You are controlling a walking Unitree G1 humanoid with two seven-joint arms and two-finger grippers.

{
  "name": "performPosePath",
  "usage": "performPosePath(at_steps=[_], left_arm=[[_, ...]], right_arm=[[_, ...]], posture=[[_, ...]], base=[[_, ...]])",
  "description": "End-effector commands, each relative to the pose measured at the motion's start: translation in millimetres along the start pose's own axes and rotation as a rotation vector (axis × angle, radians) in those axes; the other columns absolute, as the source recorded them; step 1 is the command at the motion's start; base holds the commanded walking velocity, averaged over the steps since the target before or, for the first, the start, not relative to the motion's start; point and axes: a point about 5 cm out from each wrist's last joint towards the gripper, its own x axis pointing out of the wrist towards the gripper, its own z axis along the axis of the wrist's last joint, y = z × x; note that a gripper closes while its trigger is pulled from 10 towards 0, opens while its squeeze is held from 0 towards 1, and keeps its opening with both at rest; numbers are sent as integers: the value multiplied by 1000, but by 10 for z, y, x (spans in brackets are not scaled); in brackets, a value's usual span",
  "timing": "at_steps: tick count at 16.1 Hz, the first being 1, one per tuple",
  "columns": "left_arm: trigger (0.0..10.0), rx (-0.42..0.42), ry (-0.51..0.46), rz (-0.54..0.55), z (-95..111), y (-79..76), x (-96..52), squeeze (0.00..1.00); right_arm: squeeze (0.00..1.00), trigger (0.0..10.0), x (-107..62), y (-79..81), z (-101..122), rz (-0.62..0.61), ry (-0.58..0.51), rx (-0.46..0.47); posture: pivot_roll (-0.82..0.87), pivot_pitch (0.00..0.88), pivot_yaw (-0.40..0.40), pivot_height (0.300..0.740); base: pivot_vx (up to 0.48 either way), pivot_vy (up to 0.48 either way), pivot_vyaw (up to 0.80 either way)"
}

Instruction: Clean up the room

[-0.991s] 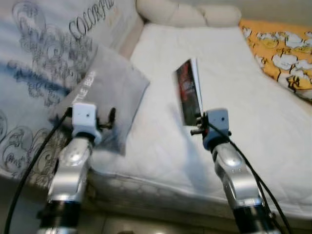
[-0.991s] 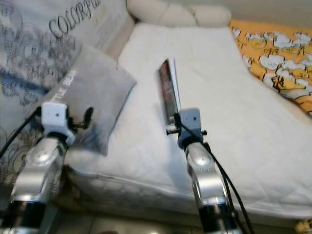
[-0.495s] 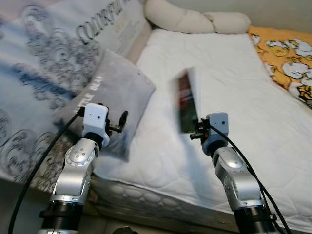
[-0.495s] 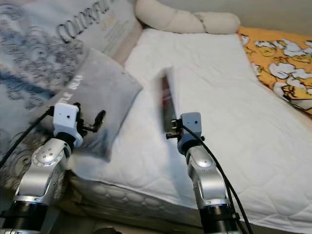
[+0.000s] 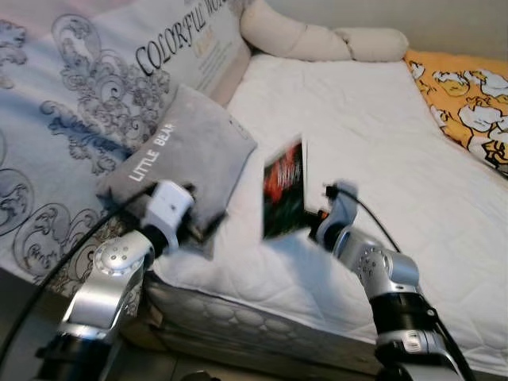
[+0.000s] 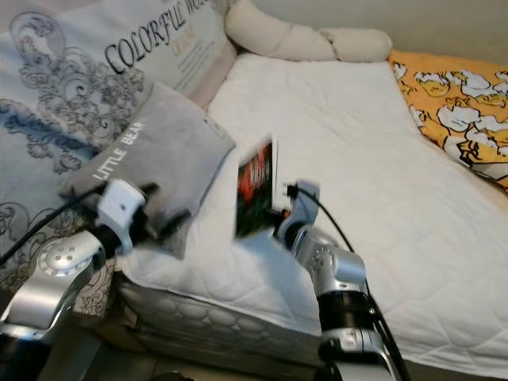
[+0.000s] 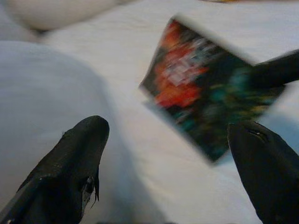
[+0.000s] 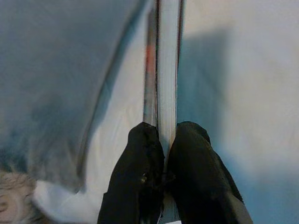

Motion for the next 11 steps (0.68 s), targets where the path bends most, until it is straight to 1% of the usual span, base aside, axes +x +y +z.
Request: performPosePath(at_steps=[1,2,4,6,8,10,11], left_arm=[[10000,3,14,-83,21,-56,-13,51],[10000,1,27,-134,15,-100,-19,51],[10000,1,46,-188,1,-161,-20,51],[10000,-3,56,-209,-1,-184,-31,51],[10000,-11,97,-273,-32,-236,-57,55],[10000,11,144,-294,-81,-237,-80,51],[10000,14,148,-289,-82,-229,-84,51]], right_arm=[[0,10000,19,45,88,42,-7,75],[0,10000,54,-4,26,40,26,142],[0,10000,105,-99,-49,25,66,219],[0,10000,132,-137,-57,16,81,221],[0,10000,185,-172,-13,18,88,221],[0,10000,221,-227,16,-48,101,126],[0,10000,228,-236,57,-62,90,102]], posture=[[-35,0,9,740],[-35,0,9,740],[-31,0,10,740],[-29,0,11,740],[-24,0,13,740],[-11,0,9,740],[-1,0,5,740]], base=[[0,0,0],[0,0,0],[0,0,0],[0,0,0],[0,0,0],[0,0,0],[0,0,0]])
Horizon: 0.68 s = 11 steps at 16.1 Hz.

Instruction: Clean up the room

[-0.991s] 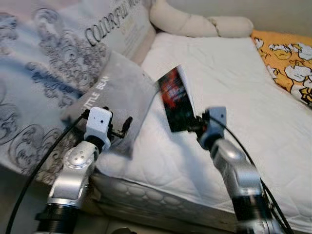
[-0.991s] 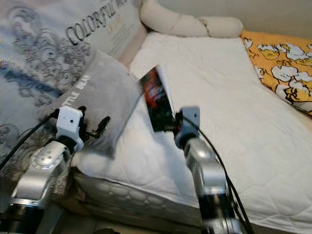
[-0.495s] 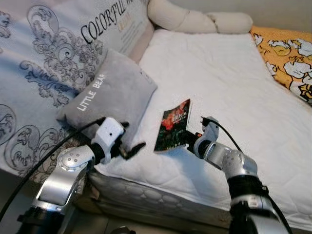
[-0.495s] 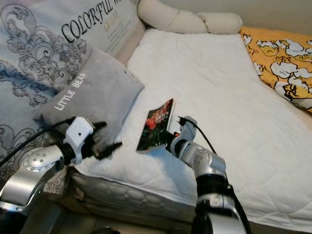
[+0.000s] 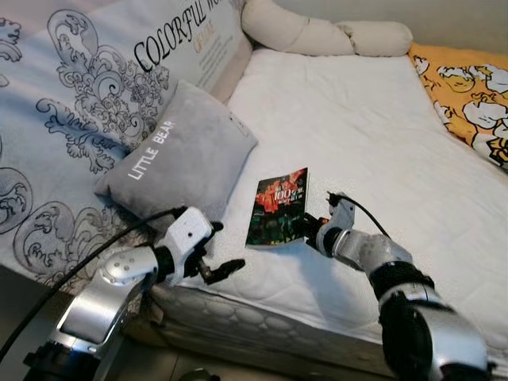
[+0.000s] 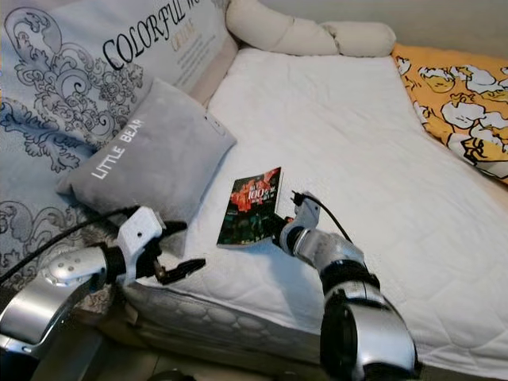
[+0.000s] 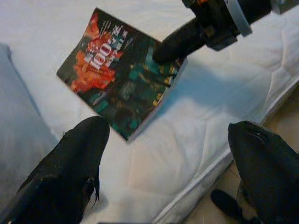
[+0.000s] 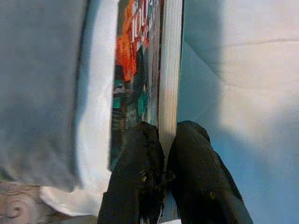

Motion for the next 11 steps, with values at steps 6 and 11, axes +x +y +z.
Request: performPosePath(at_steps=[6,11], left_arm=[[10000,4,20,4,18,-8,-44,47],[10000,-7,37,-1,-24,10,-32,55]], right_arm=[[1000,10000,6,2,134,-41,-47,-88],[1000,10000,-59,-140,245,-95,-97,-129]], posture=[[13,0,-1,740],[-6,0,15,740]], base=[[0,0,0],[0,0,0]])
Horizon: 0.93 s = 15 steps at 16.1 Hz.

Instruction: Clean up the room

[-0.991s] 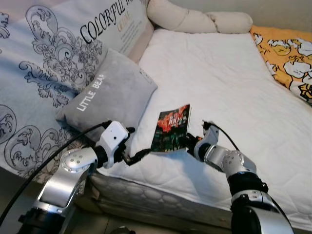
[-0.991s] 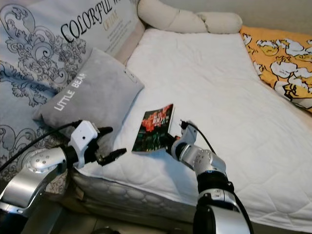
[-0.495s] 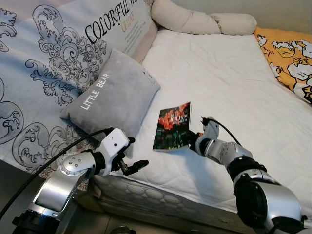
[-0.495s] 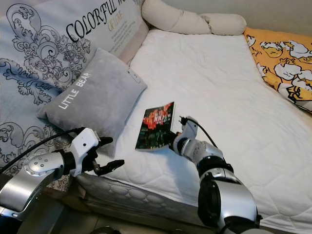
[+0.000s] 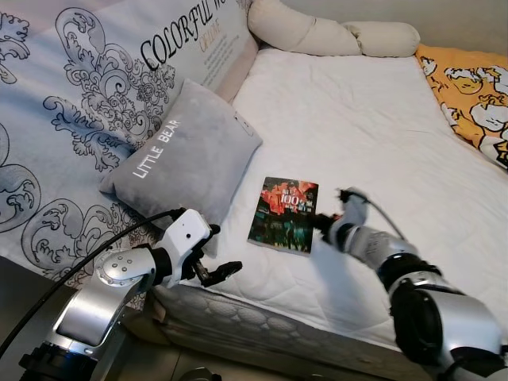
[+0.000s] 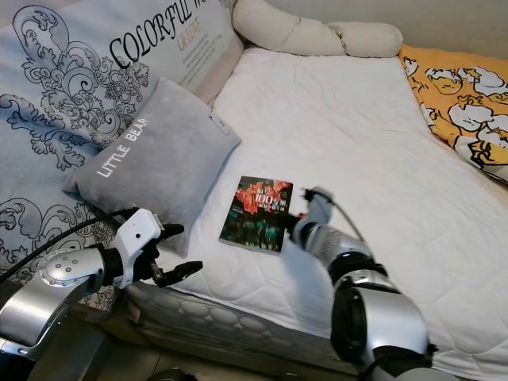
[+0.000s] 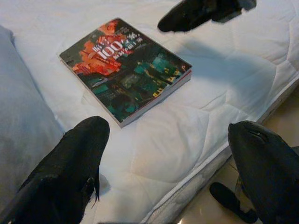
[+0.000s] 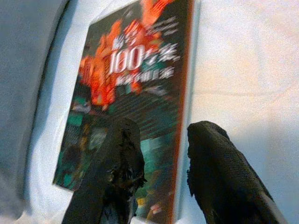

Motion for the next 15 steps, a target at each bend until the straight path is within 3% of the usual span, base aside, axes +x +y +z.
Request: performPosePath(at_steps=[1,2,5,6,7,9,10,11,13,15], left_arm=[[10000,11,9,-2,-1,15,-7,51],[10000,8,3,-2,10,19,2,47],[10000,-32,-71,40,66,18,16,51],[10000,-89,-151,176,109,83,47,47],[10000,-144,-229,367,135,176,47,43],[10000,-218,-259,492,116,195,12,55],[10000,-218,-259,492,116,195,12,55],[10000,-223,-251,528,95,190,0,59],[10000,-227,-248,579,70,186,-13,59],[10000,-258,-251,703,17,220,-52,59]], right_arm=[[1000,10000,2,27,38,5,-6,-24],[1000,10000,-38,-117,46,-18,-20,-63],[1000,10000,-82,-196,63,34,-46,-171],[1000,10000,-121,-188,123,63,-138,-262],[1000,10000,-218,-182,196,11,-291,-393],[1000,10000,-414,-120,239,-63,-462,-506],[1000,10000,-414,-120,239,-63,-462,-506],[1000,10000,-541,-48,254,-94,-552,-496],[1000,10000,-683,47,194,-100,-615,-476],[1000,10000,-866,81,27,-147,-685,-450]], posture=[[-9,0,17,740],[-14,0,21,740],[-34,0,29,740],[-40,0,31,740],[-52,0,36,740],[-68,0,40,740],[-68,0,40,740],[-80,0,40,740],[-86,0,32,740],[-79,0,24,740]], base=[[0,0,0],[0,0,0],[0,0,0],[0,0,0],[0,0,0],[0,0,0],[0,0,0],[0,-326,0],[0,-407,0],[0,-420,0]])
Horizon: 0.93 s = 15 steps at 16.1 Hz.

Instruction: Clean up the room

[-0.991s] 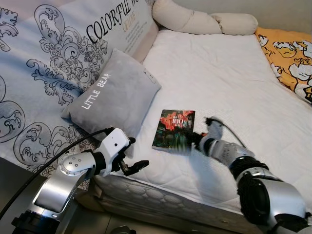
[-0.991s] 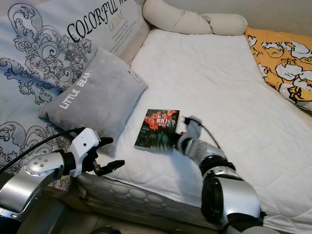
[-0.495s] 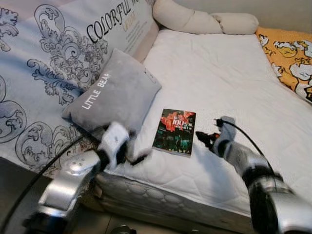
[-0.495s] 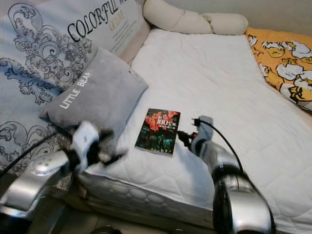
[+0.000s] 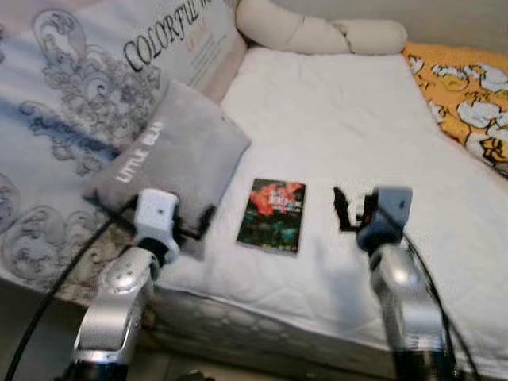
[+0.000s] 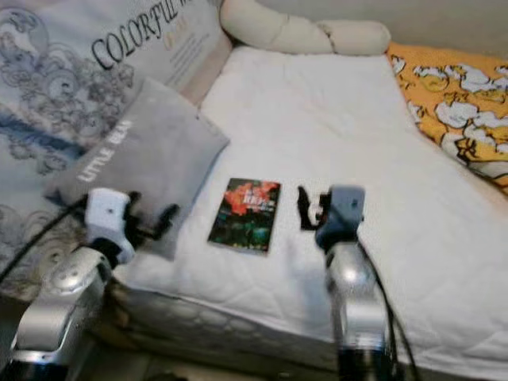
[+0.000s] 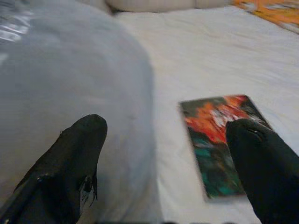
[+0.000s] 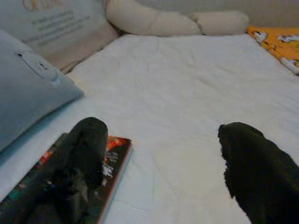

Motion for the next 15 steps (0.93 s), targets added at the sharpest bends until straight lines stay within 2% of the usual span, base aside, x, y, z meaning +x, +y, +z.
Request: performPosePath(at_steps=[1,2,6,12,15], left_arm=[[10000,6,-12,43,2,13,-11,59],[10000,2,-14,64,1,29,-16,59],[10000,27,-12,61,-11,5,-25,55],[10000,35,-25,77,0,-13,16,55],[10000,34,-30,121,-9,19,25,55]], right_arm=[[1000,10000,-43,-82,51,-61,-18,-9],[1000,10000,-70,-84,22,-73,-2,-2],[1000,10000,-96,-81,-10,-72,51,-23],[1000,10000,-75,-52,-44,-38,116,-34],[1000,10000,-76,-105,-54,-42,136,-61]], posture=[[-79,0,23,740],[-77,0,23,740],[-74,0,22,740],[-72,0,19,740],[-74,0,18,740]], base=[[0,-428,0],[0,-428,0],[0,-424,-722],[0,-423,0],[0,-416,0]])
